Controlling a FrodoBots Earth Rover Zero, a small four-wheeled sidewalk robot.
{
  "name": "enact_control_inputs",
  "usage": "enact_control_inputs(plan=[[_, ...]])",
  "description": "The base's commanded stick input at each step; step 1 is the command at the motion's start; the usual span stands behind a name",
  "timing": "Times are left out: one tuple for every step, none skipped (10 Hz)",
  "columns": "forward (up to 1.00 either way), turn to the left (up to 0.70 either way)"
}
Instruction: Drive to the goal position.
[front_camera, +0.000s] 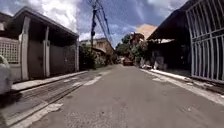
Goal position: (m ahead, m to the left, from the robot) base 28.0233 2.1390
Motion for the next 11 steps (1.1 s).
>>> enact_control_inputs(plan=[[0.7,0.0],[0.7,-0.25],[0.7,-0.35],[0.7,-0.14],[0.7,0.0],[0.7,0.0],[0.7,0.0],[0.7,0.0],[0.7,0.0],[0.7,0.0],[0.42,0.0]])
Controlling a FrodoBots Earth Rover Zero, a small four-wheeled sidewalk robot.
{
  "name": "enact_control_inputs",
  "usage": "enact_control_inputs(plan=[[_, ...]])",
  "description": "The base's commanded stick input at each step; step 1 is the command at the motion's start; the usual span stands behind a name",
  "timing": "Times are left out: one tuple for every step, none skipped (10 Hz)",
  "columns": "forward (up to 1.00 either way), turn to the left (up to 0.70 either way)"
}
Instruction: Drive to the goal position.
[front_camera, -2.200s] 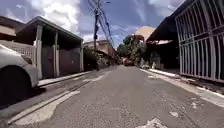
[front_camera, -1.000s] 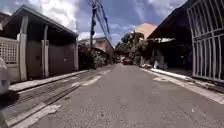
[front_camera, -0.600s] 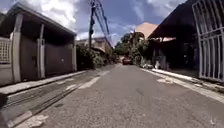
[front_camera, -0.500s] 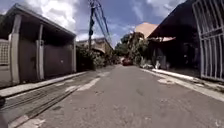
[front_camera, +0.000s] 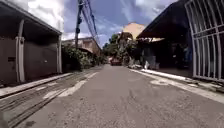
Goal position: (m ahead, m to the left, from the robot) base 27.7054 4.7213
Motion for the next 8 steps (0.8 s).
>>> enact_control_inputs(plan=[[0.18,0.0],[0.04,0.0],[0.0,0.0],[0.0,0.0],[0.0,0.0],[0.0,0.0],[0.0,0.0],[0.0,0.0]])
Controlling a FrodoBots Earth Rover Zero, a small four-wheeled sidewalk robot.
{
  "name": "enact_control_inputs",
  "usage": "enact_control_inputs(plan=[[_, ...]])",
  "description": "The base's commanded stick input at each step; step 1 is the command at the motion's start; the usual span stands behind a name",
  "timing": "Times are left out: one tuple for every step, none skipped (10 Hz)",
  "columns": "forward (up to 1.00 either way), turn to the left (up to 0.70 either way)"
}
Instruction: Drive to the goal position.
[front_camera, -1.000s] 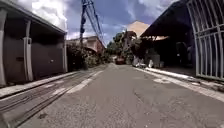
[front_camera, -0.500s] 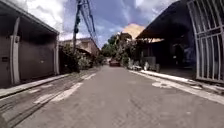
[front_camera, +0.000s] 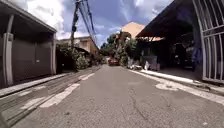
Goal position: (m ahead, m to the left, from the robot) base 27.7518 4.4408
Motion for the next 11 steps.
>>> enact_control_inputs(plan=[[0.0,0.0],[0.0,0.0],[0.0,0.0],[0.08,0.0],[0.4,0.0],[0.7,0.0],[0.7,0.0],[0.7,0.0],[0.7,0.0],[0.52,0.0],[0.0,0.0]])
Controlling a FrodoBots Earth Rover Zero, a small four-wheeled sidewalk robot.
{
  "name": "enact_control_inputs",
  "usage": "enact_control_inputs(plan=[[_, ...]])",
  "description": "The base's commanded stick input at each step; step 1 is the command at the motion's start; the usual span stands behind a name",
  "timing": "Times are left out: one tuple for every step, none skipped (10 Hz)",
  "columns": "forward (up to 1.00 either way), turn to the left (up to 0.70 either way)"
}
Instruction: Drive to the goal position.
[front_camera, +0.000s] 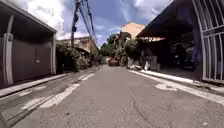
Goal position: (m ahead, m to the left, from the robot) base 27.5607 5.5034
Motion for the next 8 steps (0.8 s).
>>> enact_control_inputs(plan=[[0.0,0.0],[0.0,0.0],[0.0,0.0],[0.0,0.0],[0.0,0.0],[0.0,0.0],[0.0,0.0],[0.0,0.0]])
